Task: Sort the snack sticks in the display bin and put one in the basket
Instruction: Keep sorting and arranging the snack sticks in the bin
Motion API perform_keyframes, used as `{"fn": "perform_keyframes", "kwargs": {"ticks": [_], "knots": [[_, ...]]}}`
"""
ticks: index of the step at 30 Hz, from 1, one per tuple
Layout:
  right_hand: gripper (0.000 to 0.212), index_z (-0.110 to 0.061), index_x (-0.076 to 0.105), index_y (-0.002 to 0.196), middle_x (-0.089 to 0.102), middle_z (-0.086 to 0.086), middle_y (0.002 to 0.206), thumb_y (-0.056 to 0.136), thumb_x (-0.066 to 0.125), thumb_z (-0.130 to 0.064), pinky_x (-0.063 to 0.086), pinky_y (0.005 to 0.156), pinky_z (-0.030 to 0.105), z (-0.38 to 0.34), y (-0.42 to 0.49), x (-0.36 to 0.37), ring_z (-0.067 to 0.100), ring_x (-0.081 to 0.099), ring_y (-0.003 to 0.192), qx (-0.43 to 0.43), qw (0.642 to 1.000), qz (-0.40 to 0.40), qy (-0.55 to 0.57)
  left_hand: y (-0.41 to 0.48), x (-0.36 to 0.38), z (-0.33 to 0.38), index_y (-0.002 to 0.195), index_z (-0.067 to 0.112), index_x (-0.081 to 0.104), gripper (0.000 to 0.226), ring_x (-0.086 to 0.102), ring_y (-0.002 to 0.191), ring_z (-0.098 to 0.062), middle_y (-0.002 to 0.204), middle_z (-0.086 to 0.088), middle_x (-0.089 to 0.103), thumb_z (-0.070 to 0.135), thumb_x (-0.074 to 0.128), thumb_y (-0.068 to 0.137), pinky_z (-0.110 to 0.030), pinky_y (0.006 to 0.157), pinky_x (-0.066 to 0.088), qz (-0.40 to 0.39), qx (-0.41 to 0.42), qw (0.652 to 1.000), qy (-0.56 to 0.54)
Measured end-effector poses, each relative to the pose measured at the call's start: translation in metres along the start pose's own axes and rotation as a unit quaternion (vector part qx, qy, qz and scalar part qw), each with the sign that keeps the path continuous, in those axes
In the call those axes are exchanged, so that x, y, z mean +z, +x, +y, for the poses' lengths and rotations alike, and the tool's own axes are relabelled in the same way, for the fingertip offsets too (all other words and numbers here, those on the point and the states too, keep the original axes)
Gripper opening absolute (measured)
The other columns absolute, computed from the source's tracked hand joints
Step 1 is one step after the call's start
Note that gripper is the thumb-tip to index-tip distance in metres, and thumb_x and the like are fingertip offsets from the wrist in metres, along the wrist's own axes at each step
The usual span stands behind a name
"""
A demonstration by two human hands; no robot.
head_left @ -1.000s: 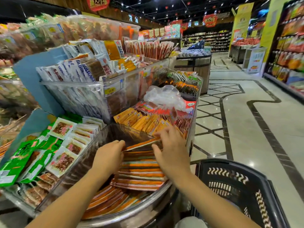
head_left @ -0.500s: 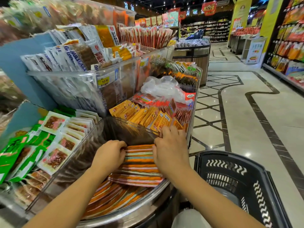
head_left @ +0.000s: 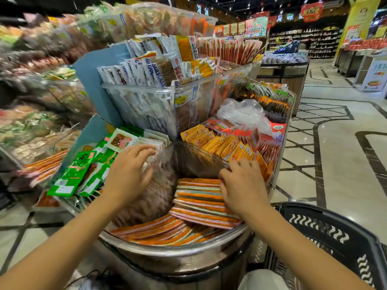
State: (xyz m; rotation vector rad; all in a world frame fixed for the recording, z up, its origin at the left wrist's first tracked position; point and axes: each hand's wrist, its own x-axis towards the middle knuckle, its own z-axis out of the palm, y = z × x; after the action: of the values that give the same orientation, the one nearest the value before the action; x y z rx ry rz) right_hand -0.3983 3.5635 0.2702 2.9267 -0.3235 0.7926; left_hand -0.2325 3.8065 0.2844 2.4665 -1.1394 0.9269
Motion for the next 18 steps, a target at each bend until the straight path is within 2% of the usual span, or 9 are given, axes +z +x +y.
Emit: {"fn": "perform_keyframes", "kwargs": {"ticks": [3,8,11,14,16,18], "knots": [[0.020,-0.027,0.072,0.105,0.067,-0.003,0.104,0.095,0.056,-0.034,0.040,0.093,0.043,-0.024,0.010,-0.004,0.024,0.055,0.105,-0.034,0.998,-0.043,0.040,-0.013,-0.001,-0.015,0.122,0.015,0.065,0.040,0.058,0.112,-0.028,0.126,-0.004,0.064,0.040,0.053,0.093,-0.041,0.096,0.047,-0.043,-0.058,0.997,-0.010],[0.020,-0.028,0.070,0.110,0.070,-0.003,0.107,0.097,0.056,-0.033,0.043,0.093,0.039,-0.081,0.036,-0.001,0.023,0.062,0.105,-0.085,0.975,-0.143,0.149,-0.016,0.001,-0.014,0.119,0.017,0.064,0.041,0.056,0.120,-0.022,0.128,-0.001,0.064,0.046,0.053,0.093,-0.035,0.102,0.042,-0.062,-0.089,0.992,-0.062],[0.023,-0.028,0.071,0.113,0.072,-0.001,0.110,0.091,0.064,-0.025,0.052,0.087,0.035,-0.109,0.048,0.010,0.023,0.066,0.103,-0.162,0.922,-0.284,0.208,-0.020,0.001,-0.013,0.113,0.013,0.068,0.041,0.057,0.118,-0.024,0.127,-0.006,0.065,0.046,0.055,0.092,-0.033,0.098,0.041,-0.049,-0.101,0.991,-0.078],[0.029,-0.026,0.071,0.117,0.073,-0.004,0.111,0.088,0.068,-0.023,0.054,0.092,0.037,-0.128,0.038,0.030,0.018,0.066,0.103,-0.242,0.864,-0.395,0.198,-0.020,0.001,-0.013,0.114,0.014,0.069,0.039,0.056,0.122,-0.024,0.130,-0.005,0.065,0.044,0.059,0.091,-0.034,0.102,0.042,-0.041,-0.113,0.989,-0.087],[0.036,-0.027,0.067,0.126,0.070,-0.004,0.118,0.090,0.068,-0.027,0.053,0.096,0.039,-0.132,0.032,0.041,0.018,0.064,0.107,-0.261,0.851,-0.414,0.190,-0.021,0.003,-0.014,0.116,0.015,0.068,0.038,0.055,0.125,-0.023,0.132,-0.004,0.065,0.043,0.061,0.091,-0.036,0.104,0.042,-0.040,-0.114,0.989,-0.091],[0.039,-0.026,0.062,0.132,0.067,-0.002,0.125,0.093,0.066,-0.029,0.051,0.099,0.038,-0.134,0.033,0.044,0.018,0.062,0.113,-0.252,0.856,-0.394,0.218,-0.020,0.005,-0.015,0.117,0.016,0.068,0.038,0.053,0.127,-0.022,0.134,-0.003,0.064,0.043,0.060,0.092,-0.036,0.106,0.041,-0.039,-0.113,0.988,-0.095]]}}
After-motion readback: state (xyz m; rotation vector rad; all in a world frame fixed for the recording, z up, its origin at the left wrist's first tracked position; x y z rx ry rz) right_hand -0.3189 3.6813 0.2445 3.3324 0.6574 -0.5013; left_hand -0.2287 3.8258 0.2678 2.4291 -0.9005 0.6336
